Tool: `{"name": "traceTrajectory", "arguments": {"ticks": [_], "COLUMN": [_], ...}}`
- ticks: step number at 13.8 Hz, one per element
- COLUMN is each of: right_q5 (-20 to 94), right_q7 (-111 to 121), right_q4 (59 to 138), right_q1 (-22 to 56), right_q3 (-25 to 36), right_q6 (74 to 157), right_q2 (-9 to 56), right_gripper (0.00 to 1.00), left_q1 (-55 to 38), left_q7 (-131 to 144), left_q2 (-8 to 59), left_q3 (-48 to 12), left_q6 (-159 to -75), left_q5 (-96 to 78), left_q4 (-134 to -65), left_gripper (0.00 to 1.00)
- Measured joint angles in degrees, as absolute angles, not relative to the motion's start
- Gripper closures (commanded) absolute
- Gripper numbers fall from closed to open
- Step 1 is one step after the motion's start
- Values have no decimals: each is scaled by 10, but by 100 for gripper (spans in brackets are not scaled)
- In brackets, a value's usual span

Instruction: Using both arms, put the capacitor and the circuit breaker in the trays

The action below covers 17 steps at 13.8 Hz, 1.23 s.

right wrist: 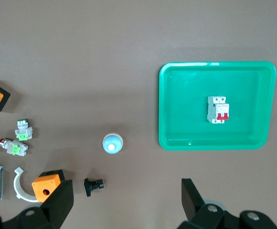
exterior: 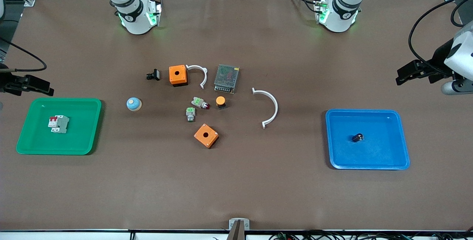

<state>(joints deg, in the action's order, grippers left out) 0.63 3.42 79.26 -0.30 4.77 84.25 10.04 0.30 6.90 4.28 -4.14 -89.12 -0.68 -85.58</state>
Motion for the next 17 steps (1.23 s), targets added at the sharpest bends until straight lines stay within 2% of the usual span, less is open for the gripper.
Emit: {"name": "traceTrajectory", "arguments": {"ticks": [2, 6, 9, 17], "right_q5": [4, 1, -10, -11], "right_q7": [34, 33, 33, 33], "right_q4": [803, 872, 891, 899], "right_q1": [-3, -3, -3, -3], "right_q3": [48, 49, 50, 47], "right_q6": [836, 837, 837, 850], "right_q2": [79, 6, -27, -36], "right_gripper": [0, 0, 0, 0], "left_q1": [3, 2, 2, 3], "left_q7": [69, 69, 69, 69], "left_q2": [43, 43, 33, 11], "left_q3": [-41, -44, -50, -50], "left_q6": [-892, -896, -928, -911], "left_q5": [-7, -7, -7, -7], "left_q4": [-852, -848, -850, -875], "left_gripper": [0, 0, 0, 0]}}
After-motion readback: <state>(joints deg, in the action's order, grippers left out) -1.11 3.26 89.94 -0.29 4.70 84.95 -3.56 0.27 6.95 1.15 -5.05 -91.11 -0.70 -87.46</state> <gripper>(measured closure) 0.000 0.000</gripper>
